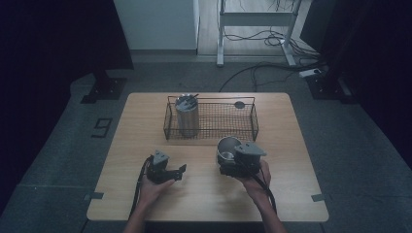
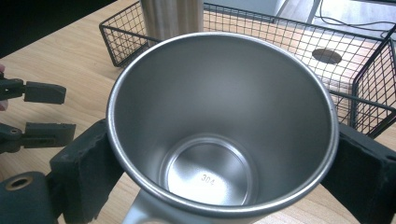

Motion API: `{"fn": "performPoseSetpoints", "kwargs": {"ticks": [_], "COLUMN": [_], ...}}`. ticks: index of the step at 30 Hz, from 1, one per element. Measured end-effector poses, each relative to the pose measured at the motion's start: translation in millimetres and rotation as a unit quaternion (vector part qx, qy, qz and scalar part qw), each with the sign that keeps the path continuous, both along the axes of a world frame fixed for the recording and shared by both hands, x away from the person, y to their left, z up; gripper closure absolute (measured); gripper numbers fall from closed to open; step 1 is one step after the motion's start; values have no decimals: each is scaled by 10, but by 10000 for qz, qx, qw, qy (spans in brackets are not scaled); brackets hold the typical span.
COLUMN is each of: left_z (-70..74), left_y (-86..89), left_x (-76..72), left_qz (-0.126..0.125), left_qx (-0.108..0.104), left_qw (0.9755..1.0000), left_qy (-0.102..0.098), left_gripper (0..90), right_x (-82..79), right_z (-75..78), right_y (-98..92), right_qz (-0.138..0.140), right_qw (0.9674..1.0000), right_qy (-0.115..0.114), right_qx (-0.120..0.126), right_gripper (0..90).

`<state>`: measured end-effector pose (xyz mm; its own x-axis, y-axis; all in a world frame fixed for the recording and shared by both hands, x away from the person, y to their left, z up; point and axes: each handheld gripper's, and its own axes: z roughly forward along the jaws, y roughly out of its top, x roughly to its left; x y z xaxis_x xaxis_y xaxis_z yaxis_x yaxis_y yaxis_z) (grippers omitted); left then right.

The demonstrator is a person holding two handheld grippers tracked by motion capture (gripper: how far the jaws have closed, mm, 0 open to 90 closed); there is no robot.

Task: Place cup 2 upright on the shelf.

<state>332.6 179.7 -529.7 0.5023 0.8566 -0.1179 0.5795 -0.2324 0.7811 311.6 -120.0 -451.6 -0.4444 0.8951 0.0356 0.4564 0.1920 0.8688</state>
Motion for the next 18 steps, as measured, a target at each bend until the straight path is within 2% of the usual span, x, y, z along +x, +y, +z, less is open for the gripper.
{"fn": "performPoseSetpoints", "kwargs": {"ticks": [18], "left_z": [-24], "left_y": [-12], "left_x": [1], "left_qz": [-4], "left_qx": [21], "left_qw": [10000], "left_qy": [33], "left_gripper": [138], "right_x": [87], "right_z": [77], "right_y": [-50], "right_qz": [-68], "right_qw": [10000], "right_qy": [-61], "right_qx": [-25], "right_gripper": [73]}}
